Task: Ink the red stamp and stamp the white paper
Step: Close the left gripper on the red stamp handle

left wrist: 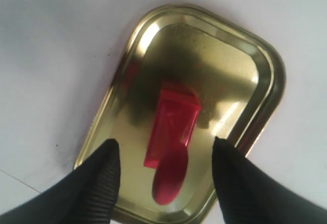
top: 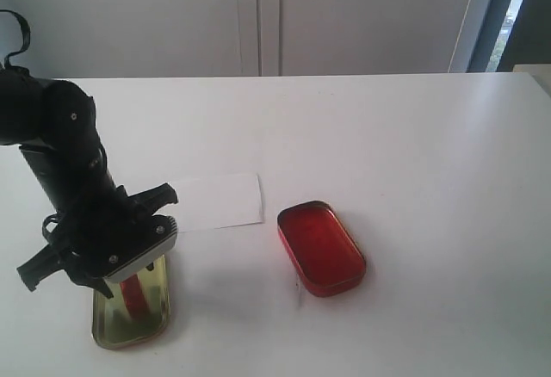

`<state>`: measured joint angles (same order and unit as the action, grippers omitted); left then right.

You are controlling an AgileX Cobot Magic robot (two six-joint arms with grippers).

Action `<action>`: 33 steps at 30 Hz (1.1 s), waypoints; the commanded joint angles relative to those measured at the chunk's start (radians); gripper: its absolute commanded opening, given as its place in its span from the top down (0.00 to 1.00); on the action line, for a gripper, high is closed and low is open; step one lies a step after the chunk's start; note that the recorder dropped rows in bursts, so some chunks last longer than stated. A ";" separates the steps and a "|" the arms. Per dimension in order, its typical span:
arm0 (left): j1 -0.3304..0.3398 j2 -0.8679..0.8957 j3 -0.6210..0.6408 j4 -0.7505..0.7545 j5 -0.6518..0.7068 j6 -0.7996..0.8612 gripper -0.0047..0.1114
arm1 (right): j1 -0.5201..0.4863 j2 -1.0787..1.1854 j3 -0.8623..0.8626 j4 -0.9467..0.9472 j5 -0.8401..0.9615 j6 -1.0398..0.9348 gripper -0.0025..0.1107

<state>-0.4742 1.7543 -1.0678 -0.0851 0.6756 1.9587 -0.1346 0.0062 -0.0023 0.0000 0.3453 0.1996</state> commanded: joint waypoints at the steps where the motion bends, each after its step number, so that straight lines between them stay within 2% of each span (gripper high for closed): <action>1: -0.004 0.007 0.008 -0.003 0.007 0.160 0.45 | -0.005 -0.006 0.002 0.000 -0.003 0.000 0.98; 12: -0.004 0.033 0.008 -0.003 0.005 0.160 0.55 | -0.005 -0.006 0.002 0.000 -0.003 0.000 0.98; 18: -0.004 0.031 0.008 -0.003 0.009 0.160 0.85 | -0.005 -0.006 0.002 0.000 -0.003 0.000 0.98; 21: -0.004 0.031 0.008 -0.001 0.009 0.160 0.96 | -0.005 -0.006 0.002 0.000 -0.003 0.000 0.98; 33: -0.004 0.009 0.008 -0.001 0.007 0.158 0.96 | -0.005 -0.006 0.002 0.000 -0.003 0.000 0.98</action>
<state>-0.4742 1.7836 -1.0678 -0.0812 0.6620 1.9587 -0.1346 0.0062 -0.0023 0.0000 0.3453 0.1996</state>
